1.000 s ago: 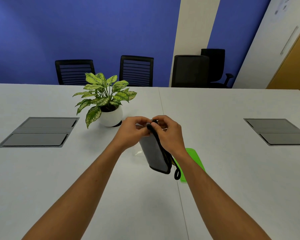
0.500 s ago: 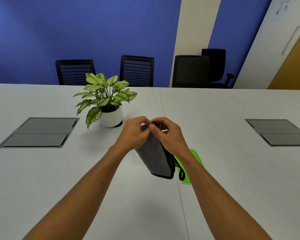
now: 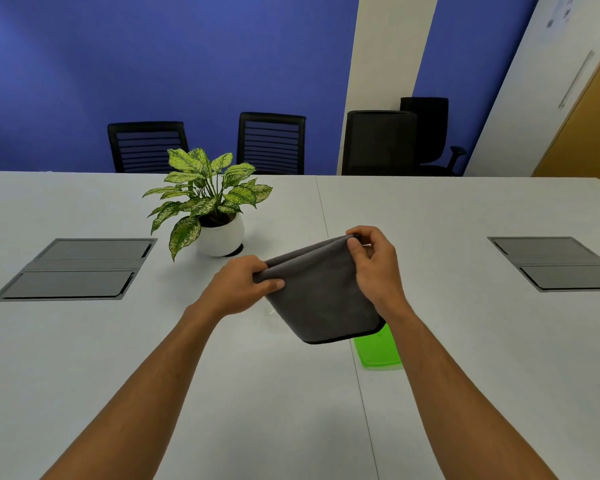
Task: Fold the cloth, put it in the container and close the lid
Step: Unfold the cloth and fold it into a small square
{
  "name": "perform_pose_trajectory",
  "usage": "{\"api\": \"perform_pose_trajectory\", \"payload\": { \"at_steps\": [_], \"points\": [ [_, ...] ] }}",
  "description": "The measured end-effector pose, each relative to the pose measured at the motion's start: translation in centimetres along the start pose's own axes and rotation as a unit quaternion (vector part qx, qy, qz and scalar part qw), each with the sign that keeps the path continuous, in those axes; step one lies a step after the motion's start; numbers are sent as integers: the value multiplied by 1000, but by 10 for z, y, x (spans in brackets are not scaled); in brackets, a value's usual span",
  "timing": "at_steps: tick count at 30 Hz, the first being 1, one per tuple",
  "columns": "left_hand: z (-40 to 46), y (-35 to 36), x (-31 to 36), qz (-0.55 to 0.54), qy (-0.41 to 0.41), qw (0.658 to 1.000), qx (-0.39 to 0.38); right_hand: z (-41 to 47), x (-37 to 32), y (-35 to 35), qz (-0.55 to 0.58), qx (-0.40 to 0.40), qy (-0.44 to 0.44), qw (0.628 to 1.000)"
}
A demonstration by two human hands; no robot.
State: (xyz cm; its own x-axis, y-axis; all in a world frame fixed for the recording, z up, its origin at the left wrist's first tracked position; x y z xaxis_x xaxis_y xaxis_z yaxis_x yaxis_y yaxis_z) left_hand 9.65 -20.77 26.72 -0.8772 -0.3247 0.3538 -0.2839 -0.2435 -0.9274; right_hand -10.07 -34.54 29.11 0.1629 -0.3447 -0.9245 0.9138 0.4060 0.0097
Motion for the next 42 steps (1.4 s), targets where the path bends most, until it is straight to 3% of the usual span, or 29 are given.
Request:
{"api": "perform_pose_trajectory", "payload": {
  "at_steps": [7, 11, 14, 20, 23, 26, 32, 37, 42],
  "points": [
    [-1, -18, -5, -157, -15, 983, 99, -4, 20, -7, 48, 53, 48, 996],
    [-4, -15, -5, -312, -39, 943, 104, -5, 23, -10, 91, 65, 69, 991],
    [-3, -19, -6, -367, -56, 920, 128, -3, 27, -12, 153, 42, 102, 982],
    [2, -33, 0, -371, -24, 913, 171, -22, 51, 6, 326, -61, 219, 918],
    [4, -33, 5, -343, -12, 923, 173, -33, 64, 10, 311, -89, 252, 912],
    [5, -33, 6, -335, -12, 926, 173, -34, 62, 12, 263, -132, 228, 928],
    [8, -36, 7, -376, -19, 911, 170, -45, 64, 22, 224, -195, 227, 928],
    [11, -34, 0, -380, -42, 910, 159, -50, 65, 21, 235, -148, 252, 927],
    [13, -15, -24, -423, -155, 885, 115, -44, 58, 18, 256, -110, 282, 918]
  ]
}}
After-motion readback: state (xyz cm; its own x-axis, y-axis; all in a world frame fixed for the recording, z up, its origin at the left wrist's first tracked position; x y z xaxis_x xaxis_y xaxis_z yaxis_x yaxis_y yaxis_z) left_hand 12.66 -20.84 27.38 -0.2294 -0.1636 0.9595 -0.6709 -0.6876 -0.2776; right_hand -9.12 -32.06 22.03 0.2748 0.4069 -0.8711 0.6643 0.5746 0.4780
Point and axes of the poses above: each hand's wrist, its own z-axis towards the middle knuckle, its own y-axis out of the palm, x = y × z, the point moved 7 cm from there along z, towards the middle knuckle, and after that the axes turned 14 degrees about z, right-handed, at the moved point
